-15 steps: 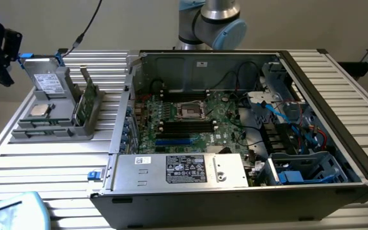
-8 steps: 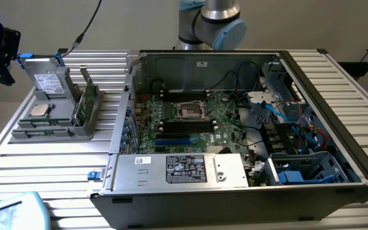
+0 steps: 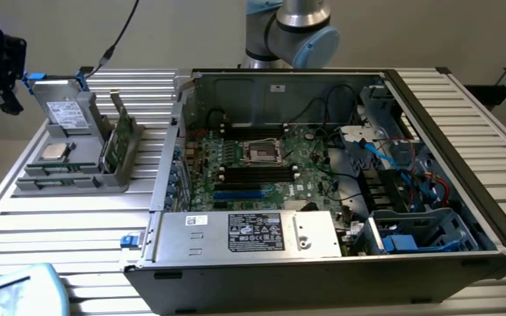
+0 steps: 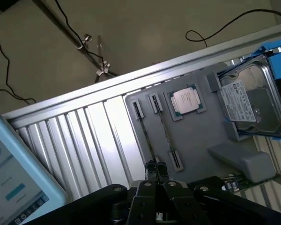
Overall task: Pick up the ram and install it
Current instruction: 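Pick up the ram and move it above insertion slot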
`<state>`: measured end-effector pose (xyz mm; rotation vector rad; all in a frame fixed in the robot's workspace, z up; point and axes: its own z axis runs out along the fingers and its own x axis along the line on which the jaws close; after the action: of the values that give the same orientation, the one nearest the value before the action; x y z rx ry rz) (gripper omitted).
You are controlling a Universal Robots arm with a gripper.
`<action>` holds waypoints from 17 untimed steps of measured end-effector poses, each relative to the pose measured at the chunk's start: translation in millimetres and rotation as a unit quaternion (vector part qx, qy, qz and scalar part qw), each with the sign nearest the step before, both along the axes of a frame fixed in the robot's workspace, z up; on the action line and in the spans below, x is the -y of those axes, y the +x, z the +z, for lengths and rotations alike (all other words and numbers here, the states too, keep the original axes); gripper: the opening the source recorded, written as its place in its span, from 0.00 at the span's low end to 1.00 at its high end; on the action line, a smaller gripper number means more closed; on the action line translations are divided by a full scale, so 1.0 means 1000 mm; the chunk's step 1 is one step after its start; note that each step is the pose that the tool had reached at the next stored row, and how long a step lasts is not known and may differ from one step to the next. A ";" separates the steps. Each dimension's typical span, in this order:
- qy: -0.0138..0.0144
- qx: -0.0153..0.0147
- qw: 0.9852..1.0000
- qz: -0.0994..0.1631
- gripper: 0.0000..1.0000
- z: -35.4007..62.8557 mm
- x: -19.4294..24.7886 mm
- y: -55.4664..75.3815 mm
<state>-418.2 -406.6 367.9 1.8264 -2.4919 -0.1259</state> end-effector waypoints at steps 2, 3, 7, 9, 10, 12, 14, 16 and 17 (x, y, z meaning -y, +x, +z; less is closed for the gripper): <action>0.006 0.000 1.000 0.011 0.11 0.0003 0.0000 0.001; 0.008 0.000 1.000 0.017 0.11 0.0005 0.0000 0.001; 0.016 0.000 0.999 0.043 0.11 0.0009 -0.0001 0.002; 0.016 0.000 0.998 0.062 0.11 0.0010 0.0000 0.002; 0.016 -0.001 0.997 0.071 0.11 0.0010 0.0000 0.002; 0.017 -0.001 0.996 0.089 0.11 0.0010 0.0001 0.002; 0.018 -0.001 0.994 0.104 0.11 0.0010 0.0000 0.002; 0.018 -0.001 0.993 0.116 0.11 0.0010 0.0000 0.002; 0.018 0.000 0.993 0.121 0.11 0.0010 -0.0001 0.002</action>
<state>-416.6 -406.5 368.9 2.1227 -2.2593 -0.1607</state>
